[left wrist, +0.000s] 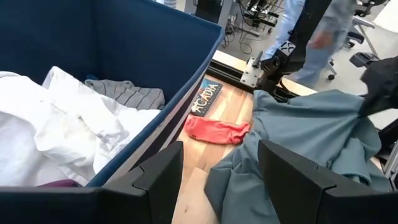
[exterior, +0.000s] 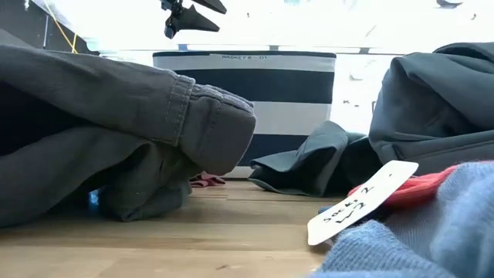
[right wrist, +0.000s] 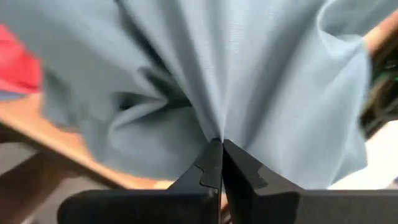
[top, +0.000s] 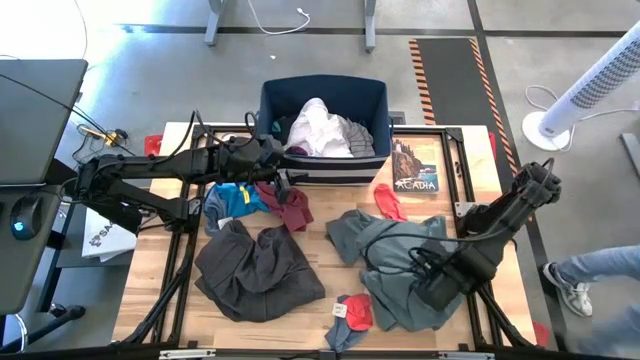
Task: Sort clothes
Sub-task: Put the orange sock into the blue laundry bin
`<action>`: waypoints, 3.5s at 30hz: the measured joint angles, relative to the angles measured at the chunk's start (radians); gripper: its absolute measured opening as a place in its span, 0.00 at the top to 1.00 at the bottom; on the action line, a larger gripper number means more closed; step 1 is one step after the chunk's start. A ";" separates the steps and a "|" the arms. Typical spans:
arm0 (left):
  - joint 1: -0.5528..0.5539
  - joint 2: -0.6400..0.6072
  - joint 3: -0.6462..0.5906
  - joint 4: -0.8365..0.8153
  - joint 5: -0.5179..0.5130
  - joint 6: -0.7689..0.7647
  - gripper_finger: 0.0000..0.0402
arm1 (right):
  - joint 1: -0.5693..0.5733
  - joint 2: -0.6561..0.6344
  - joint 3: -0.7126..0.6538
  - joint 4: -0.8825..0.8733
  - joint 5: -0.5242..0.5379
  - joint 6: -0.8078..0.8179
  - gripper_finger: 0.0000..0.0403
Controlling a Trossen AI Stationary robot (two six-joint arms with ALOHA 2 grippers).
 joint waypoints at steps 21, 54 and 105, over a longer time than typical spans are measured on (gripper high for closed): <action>0.000 0.000 0.001 0.074 0.034 -0.054 0.49 | -0.073 -0.149 0.001 0.213 0.528 -0.103 0.73; -0.002 0.000 0.001 0.045 0.079 -0.035 0.49 | -0.633 -0.349 -0.683 0.663 0.432 -0.162 0.70; -0.021 0.000 0.000 -0.041 0.039 -0.186 0.49 | -0.752 -0.385 -0.827 1.106 0.403 -0.409 0.99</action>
